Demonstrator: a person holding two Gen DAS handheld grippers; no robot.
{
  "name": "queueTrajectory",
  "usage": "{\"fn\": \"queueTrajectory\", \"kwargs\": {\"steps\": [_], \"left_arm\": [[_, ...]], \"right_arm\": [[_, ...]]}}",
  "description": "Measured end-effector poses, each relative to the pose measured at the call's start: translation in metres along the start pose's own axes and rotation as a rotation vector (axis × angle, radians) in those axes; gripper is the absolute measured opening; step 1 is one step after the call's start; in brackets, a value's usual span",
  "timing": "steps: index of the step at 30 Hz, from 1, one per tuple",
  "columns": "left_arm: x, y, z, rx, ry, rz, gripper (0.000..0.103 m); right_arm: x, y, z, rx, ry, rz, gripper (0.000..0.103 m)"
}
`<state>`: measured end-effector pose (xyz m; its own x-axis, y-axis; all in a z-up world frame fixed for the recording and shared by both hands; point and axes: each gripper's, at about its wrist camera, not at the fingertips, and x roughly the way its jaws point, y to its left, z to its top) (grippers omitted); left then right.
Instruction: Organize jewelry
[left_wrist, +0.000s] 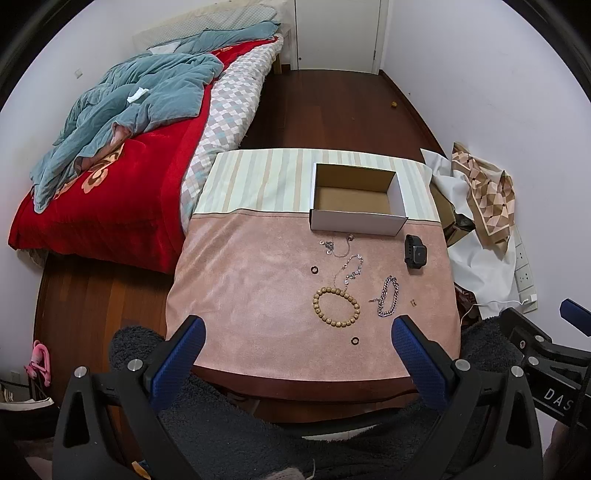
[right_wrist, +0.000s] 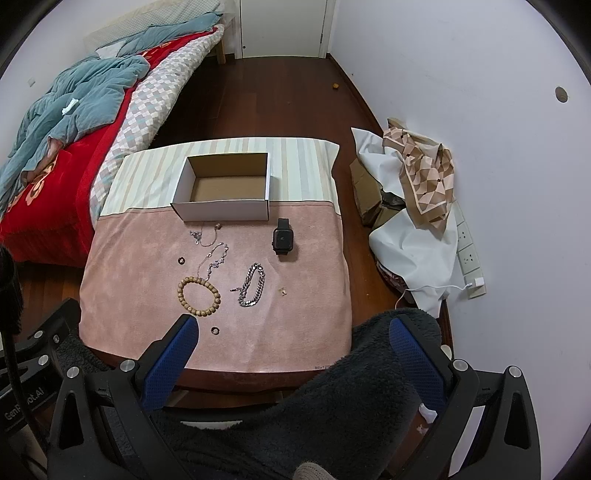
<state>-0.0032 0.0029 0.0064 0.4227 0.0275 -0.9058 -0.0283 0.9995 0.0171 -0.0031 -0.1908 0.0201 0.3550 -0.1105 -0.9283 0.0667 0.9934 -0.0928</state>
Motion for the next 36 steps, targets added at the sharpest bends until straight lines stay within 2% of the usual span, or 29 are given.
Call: {"fn": "queueTrajectory", "kwargs": {"steps": [36], "left_arm": [[-0.005, 0.0, 0.004, -0.005, -0.016, -0.009, 0.103]], "right_arm": [[-0.018, 0.0, 0.005, -0.009, -0.037, -0.02, 0.103]]}}
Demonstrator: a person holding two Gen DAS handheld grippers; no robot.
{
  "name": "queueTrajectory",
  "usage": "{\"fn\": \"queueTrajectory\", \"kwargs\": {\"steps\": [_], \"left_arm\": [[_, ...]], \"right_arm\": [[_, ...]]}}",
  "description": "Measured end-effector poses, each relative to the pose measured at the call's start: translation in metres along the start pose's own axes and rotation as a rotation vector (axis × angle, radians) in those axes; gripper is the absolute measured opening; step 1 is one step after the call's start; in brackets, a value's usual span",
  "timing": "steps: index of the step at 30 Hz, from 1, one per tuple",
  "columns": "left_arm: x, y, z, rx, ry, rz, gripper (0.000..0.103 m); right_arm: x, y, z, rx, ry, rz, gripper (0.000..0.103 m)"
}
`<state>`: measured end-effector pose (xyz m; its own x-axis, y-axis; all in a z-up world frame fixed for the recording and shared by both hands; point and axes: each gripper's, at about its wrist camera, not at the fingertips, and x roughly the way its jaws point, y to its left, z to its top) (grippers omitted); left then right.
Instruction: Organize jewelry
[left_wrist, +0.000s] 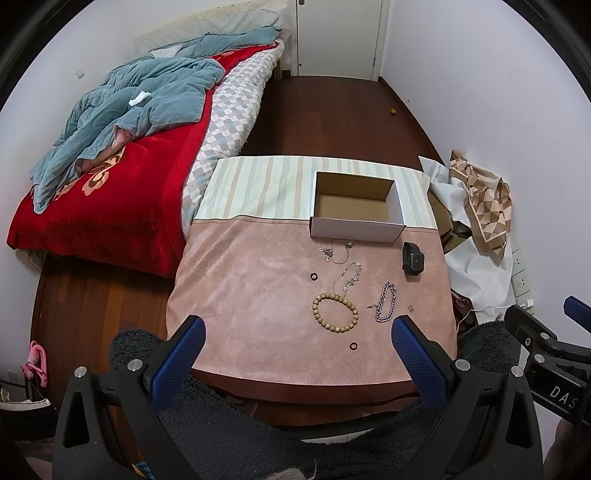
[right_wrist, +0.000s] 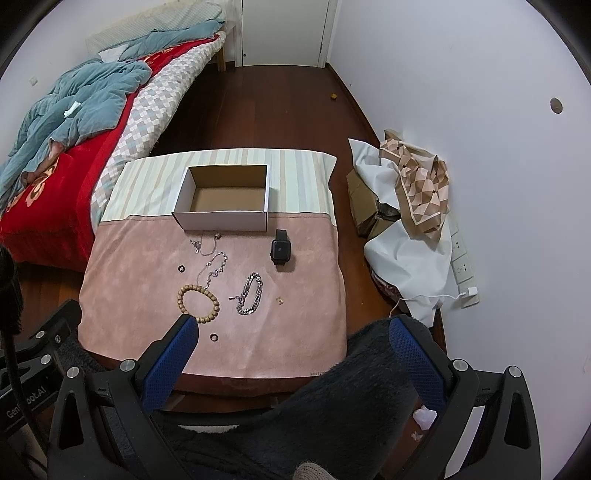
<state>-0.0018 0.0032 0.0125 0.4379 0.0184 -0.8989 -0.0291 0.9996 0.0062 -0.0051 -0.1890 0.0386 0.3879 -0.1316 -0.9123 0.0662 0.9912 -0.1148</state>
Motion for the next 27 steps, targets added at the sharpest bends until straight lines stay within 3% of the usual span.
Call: {"fn": "queueTrajectory", "kwargs": {"steps": [27], "left_arm": [[-0.004, 0.0003, 0.0008, -0.003, -0.004, -0.008, 0.103]], "right_arm": [[-0.0044, -0.0045, -0.0001, 0.008, -0.007, -0.008, 0.103]]}}
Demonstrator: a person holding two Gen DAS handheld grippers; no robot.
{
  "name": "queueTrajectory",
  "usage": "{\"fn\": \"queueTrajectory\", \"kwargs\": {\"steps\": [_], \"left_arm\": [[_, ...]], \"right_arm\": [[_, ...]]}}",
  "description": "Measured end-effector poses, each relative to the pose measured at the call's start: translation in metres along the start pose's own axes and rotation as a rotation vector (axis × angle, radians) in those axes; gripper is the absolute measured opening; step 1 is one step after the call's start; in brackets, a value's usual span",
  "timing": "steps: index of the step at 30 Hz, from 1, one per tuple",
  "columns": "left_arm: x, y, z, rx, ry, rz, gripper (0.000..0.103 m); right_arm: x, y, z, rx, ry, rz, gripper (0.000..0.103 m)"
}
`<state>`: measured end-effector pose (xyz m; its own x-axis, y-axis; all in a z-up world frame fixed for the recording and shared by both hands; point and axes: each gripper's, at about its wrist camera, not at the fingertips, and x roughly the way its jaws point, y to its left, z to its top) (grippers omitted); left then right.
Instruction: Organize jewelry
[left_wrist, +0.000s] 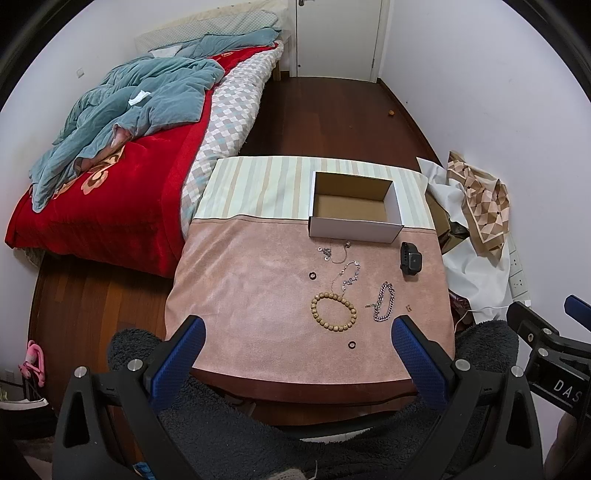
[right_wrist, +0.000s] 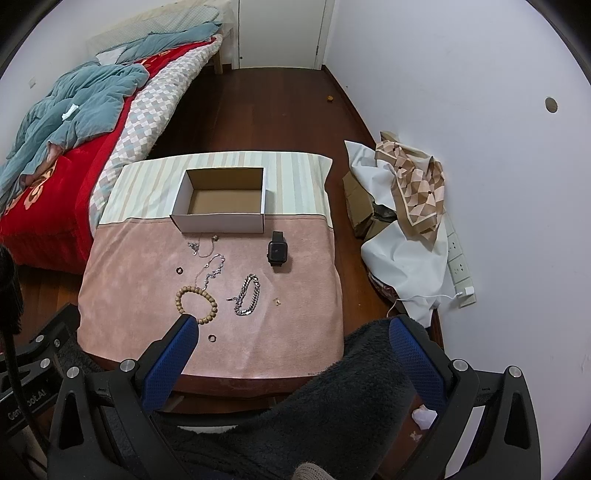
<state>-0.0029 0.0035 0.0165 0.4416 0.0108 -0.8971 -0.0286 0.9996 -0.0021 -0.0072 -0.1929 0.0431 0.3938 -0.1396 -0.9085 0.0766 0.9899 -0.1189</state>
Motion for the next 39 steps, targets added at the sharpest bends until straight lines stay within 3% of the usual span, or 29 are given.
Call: {"fn": "queueTrajectory", "kwargs": {"steps": [9, 15, 20, 26, 28, 32, 34, 39], "left_arm": [[0.002, 0.0, 0.002, 0.0, -0.002, 0.002, 0.103], [0.024, 0.0, 0.036, 0.003, -0.046, 0.057, 0.103], [0.074, -0.002, 0.057, 0.008, -0.024, 0.098, 0.103], [0.147, -0.007, 0.041, 0.046, 0.085, 0.162, 0.103], [0.171, -0.005, 0.031, 0.043, 0.14, 0.177, 0.103], [0.217, 0.0, 0.013, 0.032, 0.224, 0.193, 0.103], [0.234, 0.002, 0.006, 0.029, 0.253, 0.206, 0.103], [0.267, 0.006, -0.006, 0.024, 0.312, 0.21, 0.103]], "right_arm": [[0.0, 0.0, 0.0, 0.006, -0.005, 0.005, 0.103], [0.016, -0.008, 0.015, 0.058, -0.011, 0.029, 0.103], [0.061, -0.018, 0.033, 0.105, 0.032, 0.032, 0.103], [0.15, -0.027, 0.031, 0.159, 0.168, 0.072, 0.102], [0.185, -0.024, 0.024, 0.176, 0.219, 0.11, 0.099], [0.24, -0.004, 0.005, 0.151, 0.294, 0.115, 0.078], [0.268, 0.007, -0.004, 0.145, 0.333, 0.117, 0.072], [0.302, 0.027, -0.014, 0.127, 0.366, 0.119, 0.061]]}}
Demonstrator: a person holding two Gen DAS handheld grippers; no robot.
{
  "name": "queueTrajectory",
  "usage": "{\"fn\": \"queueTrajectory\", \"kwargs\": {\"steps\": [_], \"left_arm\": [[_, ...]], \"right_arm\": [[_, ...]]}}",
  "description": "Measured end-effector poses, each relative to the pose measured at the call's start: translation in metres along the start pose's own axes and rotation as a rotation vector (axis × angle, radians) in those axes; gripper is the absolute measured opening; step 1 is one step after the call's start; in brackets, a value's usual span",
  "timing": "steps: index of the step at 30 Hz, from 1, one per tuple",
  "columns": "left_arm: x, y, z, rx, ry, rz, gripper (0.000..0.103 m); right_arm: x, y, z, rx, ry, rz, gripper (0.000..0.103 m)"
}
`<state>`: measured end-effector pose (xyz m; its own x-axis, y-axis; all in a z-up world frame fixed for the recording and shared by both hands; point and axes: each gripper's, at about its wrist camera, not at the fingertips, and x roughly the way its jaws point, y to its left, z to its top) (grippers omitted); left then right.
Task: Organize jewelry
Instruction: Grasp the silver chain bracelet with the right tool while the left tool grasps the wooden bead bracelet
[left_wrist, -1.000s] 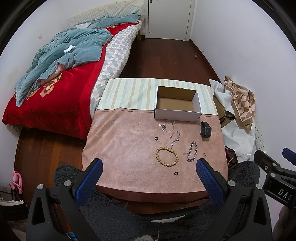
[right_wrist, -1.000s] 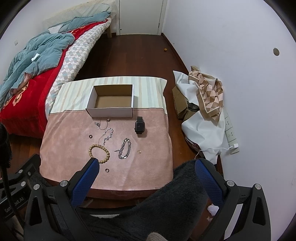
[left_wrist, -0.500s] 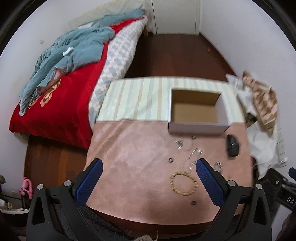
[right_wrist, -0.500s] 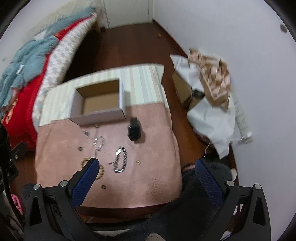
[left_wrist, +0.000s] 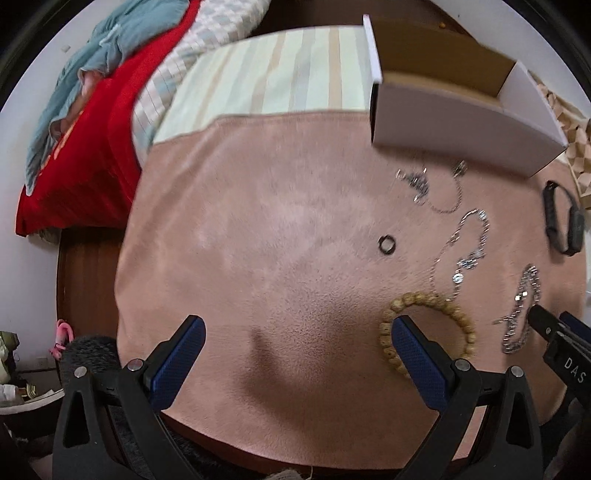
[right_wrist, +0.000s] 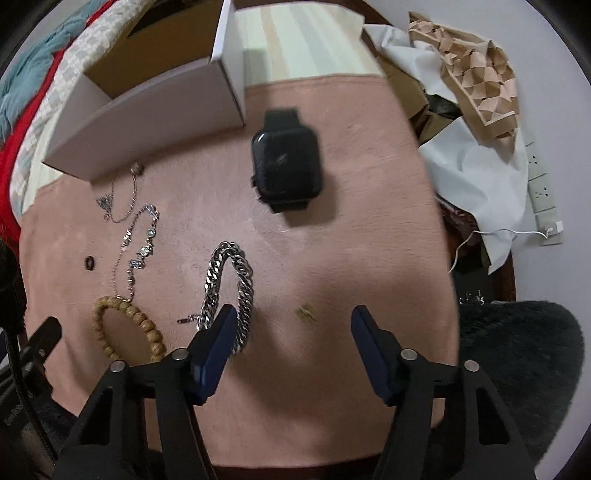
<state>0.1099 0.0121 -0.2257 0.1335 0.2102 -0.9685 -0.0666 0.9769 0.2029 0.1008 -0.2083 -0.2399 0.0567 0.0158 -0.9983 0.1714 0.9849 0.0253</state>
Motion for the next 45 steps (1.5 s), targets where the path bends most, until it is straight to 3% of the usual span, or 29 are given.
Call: {"fn": "queueTrajectory", "kwargs": {"steps": [10, 14, 20, 23, 29, 31, 45], "left_arm": [[0.018, 0.005, -0.005, -0.007, 0.036, -0.035, 0.103], [0.018, 0.004, -0.009, -0.004, 0.038, -0.069, 0.103], [0.017, -0.004, -0.023, 0.005, 0.059, -0.14, 0.101], [0.019, -0.01, -0.024, 0.014, 0.088, -0.188, 0.087], [0.014, -0.028, -0.029, 0.07, 0.066, -0.219, 0.041], [0.01, -0.033, -0.03, 0.089, 0.048, -0.225, 0.008], [-0.053, -0.01, -0.023, 0.09, -0.11, -0.329, 0.007]], "right_arm": [[-0.002, 0.026, -0.003, -0.115, -0.043, -0.022, 0.037], [-0.006, 0.035, -0.004, -0.15, -0.058, -0.03, 0.008], [-0.004, 0.026, 0.0, -0.129, -0.05, -0.026, 0.008], [-0.004, 0.012, 0.002, -0.112, -0.048, -0.015, 0.008], [-0.009, -0.001, -0.001, -0.088, -0.06, 0.023, 0.008], [-0.01, -0.005, -0.001, -0.076, -0.06, 0.045, 0.008], [-0.055, -0.012, 0.003, -0.057, -0.148, 0.128, 0.004]]}}
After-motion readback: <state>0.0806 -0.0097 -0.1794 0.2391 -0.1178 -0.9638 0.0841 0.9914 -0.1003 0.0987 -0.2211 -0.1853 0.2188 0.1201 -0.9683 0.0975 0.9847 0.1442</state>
